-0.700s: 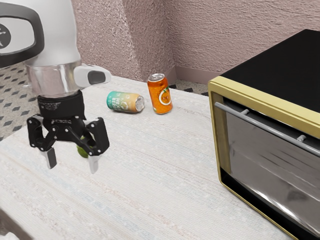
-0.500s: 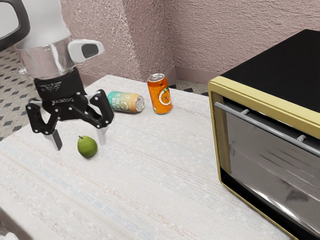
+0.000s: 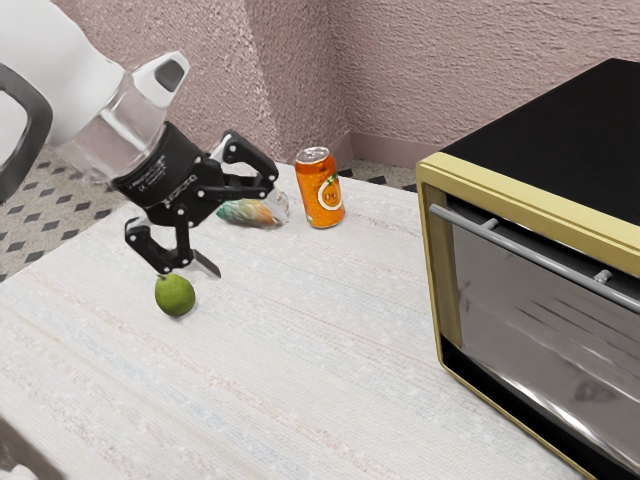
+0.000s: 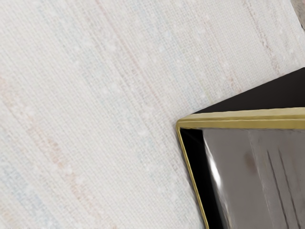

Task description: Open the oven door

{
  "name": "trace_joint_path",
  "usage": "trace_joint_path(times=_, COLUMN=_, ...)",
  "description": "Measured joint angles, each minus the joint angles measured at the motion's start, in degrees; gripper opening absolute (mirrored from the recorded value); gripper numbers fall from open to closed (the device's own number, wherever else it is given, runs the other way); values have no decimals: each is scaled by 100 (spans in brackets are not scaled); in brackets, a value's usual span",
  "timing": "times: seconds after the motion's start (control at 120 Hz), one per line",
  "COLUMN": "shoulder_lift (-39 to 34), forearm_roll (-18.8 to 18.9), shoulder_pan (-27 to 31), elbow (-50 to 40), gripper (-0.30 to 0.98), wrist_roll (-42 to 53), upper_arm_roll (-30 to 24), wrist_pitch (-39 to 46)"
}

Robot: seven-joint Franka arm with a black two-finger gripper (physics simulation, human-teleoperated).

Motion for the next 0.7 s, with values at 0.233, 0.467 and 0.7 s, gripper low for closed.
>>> trace_joint_path(times=0.233, shoulder_lift=59, forearm_roll=-58, shoulder_pan=-626, elbow=-688, gripper=69, wrist_roll=-834, upper_arm_roll=140, wrist_pitch=1439)
trace_joint_path(times=0.467, shoulder_lift=233, forearm_roll=-90, shoulder_pan=-908, elbow=-697, gripper=68, wrist_roll=-1402, upper_arm_roll=-83, wrist_pitch=2244)
trace_joint_path(times=0.7, shoulder_lift=742, forearm_roll=-104, shoulder_pan=-918, elbow=-445, gripper=68, wrist_roll=-1788, upper_arm_roll=-90, wrist_pitch=2582)
